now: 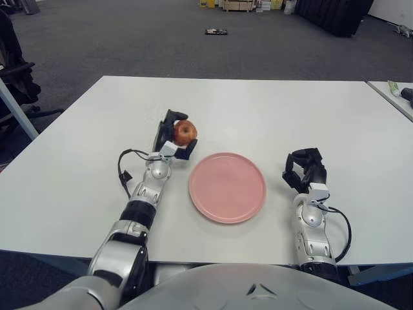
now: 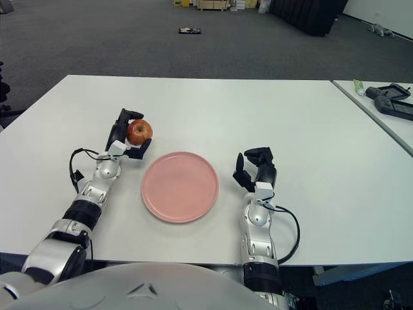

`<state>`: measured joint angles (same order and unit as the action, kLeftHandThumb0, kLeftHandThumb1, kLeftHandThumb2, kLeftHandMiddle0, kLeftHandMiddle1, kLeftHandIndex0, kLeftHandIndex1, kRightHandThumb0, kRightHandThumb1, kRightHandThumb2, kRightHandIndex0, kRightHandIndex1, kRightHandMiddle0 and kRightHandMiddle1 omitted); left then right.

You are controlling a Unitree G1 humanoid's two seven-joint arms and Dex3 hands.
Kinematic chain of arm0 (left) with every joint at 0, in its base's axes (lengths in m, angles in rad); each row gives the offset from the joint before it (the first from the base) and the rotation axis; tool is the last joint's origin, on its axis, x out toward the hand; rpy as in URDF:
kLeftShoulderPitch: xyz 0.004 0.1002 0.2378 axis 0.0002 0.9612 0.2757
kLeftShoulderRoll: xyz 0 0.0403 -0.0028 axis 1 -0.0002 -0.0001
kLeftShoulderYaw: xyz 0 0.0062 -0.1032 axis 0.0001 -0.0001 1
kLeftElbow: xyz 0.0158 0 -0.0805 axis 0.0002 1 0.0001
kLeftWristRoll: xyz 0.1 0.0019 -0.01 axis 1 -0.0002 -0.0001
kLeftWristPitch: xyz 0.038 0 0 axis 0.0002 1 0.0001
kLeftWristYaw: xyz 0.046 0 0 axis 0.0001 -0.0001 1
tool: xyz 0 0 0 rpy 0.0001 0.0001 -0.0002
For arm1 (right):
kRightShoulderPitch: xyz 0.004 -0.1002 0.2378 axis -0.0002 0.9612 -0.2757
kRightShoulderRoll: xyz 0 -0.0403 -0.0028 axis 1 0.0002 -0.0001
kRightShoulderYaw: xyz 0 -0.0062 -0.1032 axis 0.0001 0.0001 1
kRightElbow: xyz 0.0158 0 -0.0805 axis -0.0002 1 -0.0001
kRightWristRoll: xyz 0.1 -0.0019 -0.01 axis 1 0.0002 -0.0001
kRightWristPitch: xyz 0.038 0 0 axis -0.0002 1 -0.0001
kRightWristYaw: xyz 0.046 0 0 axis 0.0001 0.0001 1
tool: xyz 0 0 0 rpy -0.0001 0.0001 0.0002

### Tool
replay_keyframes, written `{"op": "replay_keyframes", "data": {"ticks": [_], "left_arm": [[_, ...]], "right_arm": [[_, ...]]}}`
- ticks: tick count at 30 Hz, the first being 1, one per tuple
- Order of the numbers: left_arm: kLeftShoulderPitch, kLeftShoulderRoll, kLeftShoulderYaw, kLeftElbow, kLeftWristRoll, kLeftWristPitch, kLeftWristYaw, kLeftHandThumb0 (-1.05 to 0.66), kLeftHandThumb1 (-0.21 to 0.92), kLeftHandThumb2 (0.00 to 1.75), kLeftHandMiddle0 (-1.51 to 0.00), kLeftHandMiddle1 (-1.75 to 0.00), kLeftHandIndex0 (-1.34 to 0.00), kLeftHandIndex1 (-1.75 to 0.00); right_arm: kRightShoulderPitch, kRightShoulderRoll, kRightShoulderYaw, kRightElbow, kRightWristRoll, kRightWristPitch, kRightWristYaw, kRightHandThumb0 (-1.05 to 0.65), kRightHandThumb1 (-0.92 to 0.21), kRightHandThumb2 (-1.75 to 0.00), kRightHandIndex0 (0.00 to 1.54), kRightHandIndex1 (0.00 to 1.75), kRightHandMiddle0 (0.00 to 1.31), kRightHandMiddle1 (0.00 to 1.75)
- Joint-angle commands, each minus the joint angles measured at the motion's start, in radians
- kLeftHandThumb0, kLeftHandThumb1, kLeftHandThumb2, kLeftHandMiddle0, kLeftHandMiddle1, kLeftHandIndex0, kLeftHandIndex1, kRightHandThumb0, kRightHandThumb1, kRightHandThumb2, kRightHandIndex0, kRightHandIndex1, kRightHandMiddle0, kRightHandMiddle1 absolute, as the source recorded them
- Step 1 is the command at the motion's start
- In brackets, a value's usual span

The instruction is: Put the apple into the plate.

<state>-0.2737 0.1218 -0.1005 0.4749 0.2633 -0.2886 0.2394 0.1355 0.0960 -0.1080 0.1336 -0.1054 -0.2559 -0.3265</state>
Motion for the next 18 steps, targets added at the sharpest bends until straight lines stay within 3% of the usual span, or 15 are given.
{"op": "replay_keyframes", "data": {"ticks": [1, 4, 10, 18], "left_arm": [[0.031, -0.001, 0.001, -0.127, -0.012, 0.022, -0.035, -0.49, 0.27, 1.38, -1.28, -1.75, -0.64, -1.75], [0.06, -0.009, 0.007, -0.181, -0.059, 0.018, -0.085, -0.49, 0.26, 1.39, -1.28, -1.75, -0.65, -1.75], [0.172, -0.032, -0.024, -0.431, -0.076, 0.059, -0.139, -0.5, 0.22, 1.43, -1.28, -1.75, -0.68, -1.75], [0.255, -0.046, -0.069, -0.572, -0.088, 0.053, -0.21, -0.51, 0.21, 1.45, -1.29, -1.75, -0.7, -1.75]], "right_arm": [[-0.018, -0.01, 0.0, 0.007, -0.008, 0.0, 0.002, -0.39, -0.64, -0.92, 0.62, 1.32, 0.37, 1.75], [-0.018, -0.011, 0.001, 0.006, -0.01, 0.008, 0.001, -0.39, -0.63, -0.92, 0.62, 1.33, 0.37, 1.75], [-0.022, -0.003, -0.001, 0.006, -0.001, 0.016, -0.003, -0.39, -0.64, -0.91, 0.62, 1.32, 0.36, 1.75], [-0.025, -0.003, 0.0, 0.011, -0.004, 0.013, -0.007, -0.39, -0.66, -0.89, 0.61, 1.3, 0.35, 1.75]]}}
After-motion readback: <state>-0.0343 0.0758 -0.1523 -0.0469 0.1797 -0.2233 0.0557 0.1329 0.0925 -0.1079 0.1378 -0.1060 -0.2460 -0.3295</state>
